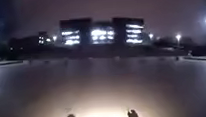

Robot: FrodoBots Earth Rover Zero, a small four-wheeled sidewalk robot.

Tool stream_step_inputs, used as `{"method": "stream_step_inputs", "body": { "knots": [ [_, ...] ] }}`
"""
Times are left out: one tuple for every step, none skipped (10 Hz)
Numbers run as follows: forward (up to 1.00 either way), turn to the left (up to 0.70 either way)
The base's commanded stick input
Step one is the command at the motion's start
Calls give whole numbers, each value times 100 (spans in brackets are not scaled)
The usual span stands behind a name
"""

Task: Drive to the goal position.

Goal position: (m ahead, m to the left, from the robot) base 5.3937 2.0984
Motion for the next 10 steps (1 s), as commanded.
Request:
{"method": "stream_step_inputs", "body": {
  "knots": [
    [100,-38],
    [100,-34],
    [100,0],
    [100,0],
    [100,-8],
    [100,-25],
    [100,-37],
    [100,-4],
    [100,0],
    [100,-15]
  ]
}}
